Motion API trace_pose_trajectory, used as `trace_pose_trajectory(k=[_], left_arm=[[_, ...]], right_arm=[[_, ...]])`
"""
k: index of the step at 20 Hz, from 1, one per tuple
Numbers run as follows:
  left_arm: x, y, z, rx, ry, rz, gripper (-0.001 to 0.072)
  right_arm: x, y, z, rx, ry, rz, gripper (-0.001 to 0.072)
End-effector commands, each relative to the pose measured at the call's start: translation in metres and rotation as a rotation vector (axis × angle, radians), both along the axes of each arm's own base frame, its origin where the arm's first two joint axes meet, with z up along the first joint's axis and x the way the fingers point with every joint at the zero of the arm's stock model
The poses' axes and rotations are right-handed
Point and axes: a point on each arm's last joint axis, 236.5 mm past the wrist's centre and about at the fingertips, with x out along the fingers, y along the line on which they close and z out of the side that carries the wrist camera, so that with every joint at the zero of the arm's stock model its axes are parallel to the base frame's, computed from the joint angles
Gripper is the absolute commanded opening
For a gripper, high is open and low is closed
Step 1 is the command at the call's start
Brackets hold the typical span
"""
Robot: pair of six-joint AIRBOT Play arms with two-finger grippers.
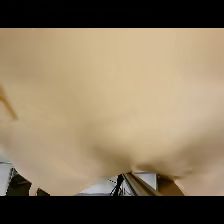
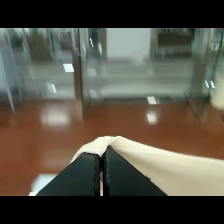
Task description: Fold the shirts.
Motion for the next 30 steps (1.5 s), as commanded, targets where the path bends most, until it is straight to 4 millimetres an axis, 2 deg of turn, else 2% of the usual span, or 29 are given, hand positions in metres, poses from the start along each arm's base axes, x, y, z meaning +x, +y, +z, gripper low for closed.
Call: trace_pose_trajectory(k=[1, 4, 6, 8, 10, 12, 14, 16, 19, 21, 24, 27, 30], left_arm=[[0.069, -0.019, -0.107, -0.154, 0.272, -0.160, 0.0018], [0.134, -0.019, -0.217, -0.295, 0.496, -0.191, 0.0018], [0.172, -0.026, -0.278, -0.340, 0.599, -0.196, 0.0018], [0.206, -0.043, -0.324, -0.363, 0.694, -0.222, 0.0017], [0.244, -0.052, -0.348, -0.379, 0.709, -0.216, 0.0017], [0.285, -0.051, -0.366, -0.426, 0.713, -0.184, 0.0018], [0.309, -0.051, -0.388, -0.469, 0.771, -0.170, 0.0018], [0.320, -0.054, -0.412, -0.502, 0.846, -0.168, 0.0018], [0.321, -0.057, -0.432, -0.509, 0.914, -0.173, 0.0018], [0.316, -0.053, -0.432, -0.499, 0.931, -0.180, 0.0018], [0.297, -0.038, -0.430, -0.378, 0.998, -0.263, 0.0018], [0.254, -0.034, -0.441, -0.382, 1.184, -0.328, 0.0018], [0.199, -0.040, -0.473, -0.376, 1.404, -0.386, 0.0018]], right_arm=[[0.054, 0.014, -0.077, 0.109, 0.208, 0.143, 0.0017], [0.125, -0.008, -0.155, 0.207, 0.339, 0.136, 0.0017], [0.171, -0.013, -0.205, 0.269, 0.414, 0.168, 0.0016], [0.209, -0.010, -0.255, 0.303, 0.517, 0.186, 0.0017], [0.260, -0.008, -0.288, 0.316, 0.528, 0.174, 0.0016], [0.309, -0.012, -0.319, 0.337, 0.545, 0.148, 0.0017], [0.346, -0.019, -0.356, 0.389, 0.615, 0.119, 0.0017], [0.365, -0.019, -0.389, 0.437, 0.697, 0.106, 0.0017], [0.374, -0.017, -0.415, 0.478, 0.778, 0.106, 0.0017], [0.370, -0.019, -0.415, 0.480, 0.801, 0.114, 0.0018], [0.351, -0.032, -0.400, 0.455, 0.851, 0.159, 0.0018], [0.309, -0.034, -0.396, 0.404, 0.978, 0.242, 0.0018], [0.270, -0.045, -0.427, 0.292, 1.160, 0.205, 0.0018]])
